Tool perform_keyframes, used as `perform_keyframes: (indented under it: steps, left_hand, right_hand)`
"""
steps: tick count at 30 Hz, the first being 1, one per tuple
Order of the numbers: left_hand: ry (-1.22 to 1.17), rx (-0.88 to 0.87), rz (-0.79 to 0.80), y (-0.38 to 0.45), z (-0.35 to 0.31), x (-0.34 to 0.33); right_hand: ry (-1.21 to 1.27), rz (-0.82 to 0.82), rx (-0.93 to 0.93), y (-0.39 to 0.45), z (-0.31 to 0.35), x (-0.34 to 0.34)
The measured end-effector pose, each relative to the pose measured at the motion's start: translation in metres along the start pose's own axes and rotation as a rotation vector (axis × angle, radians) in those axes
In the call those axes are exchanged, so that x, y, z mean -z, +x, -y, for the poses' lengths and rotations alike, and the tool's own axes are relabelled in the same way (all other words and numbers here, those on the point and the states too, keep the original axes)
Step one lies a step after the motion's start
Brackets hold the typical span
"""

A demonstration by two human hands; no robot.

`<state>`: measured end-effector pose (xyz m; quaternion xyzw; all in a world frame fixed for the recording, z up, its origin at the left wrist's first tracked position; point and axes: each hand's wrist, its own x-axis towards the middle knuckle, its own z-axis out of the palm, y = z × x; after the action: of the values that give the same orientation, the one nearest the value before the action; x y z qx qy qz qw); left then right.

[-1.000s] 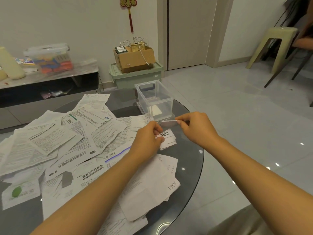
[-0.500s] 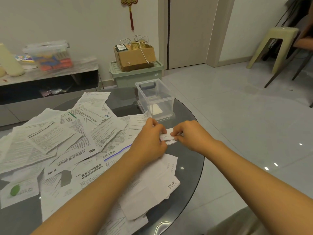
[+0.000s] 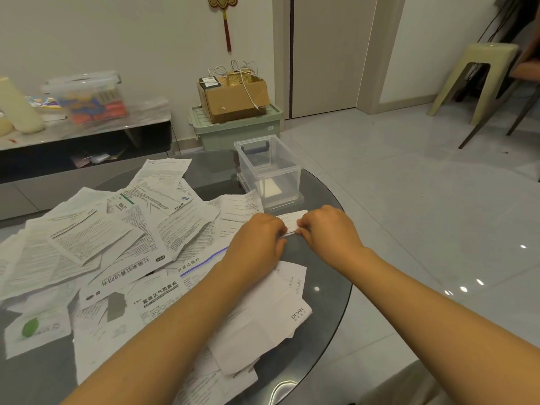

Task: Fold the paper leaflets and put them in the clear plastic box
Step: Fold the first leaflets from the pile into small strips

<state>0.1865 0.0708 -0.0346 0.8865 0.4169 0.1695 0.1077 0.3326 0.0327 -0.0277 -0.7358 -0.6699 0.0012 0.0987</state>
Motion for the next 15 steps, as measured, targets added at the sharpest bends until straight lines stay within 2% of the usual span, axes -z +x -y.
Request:
perform_keyframes:
  steps: [6,10,15]
  left_hand:
    - [0.185,0.024,0.124,-0.003,0.002,0.002]
    - [0.230,0.044,0.202,-0.002,-0.003,0.004]
    - [0.073,0.027,0.035,-0.005,-0.001,0.015]
  right_hand:
    - [0.049,-0.003,0.036,0.002,-0.001,-0.018]
    - [-0.017,0.004,0.058,0.001,-0.002,-0.014]
    - [0.060,-0.138,0.060,0.002,-0.001,-0.003]
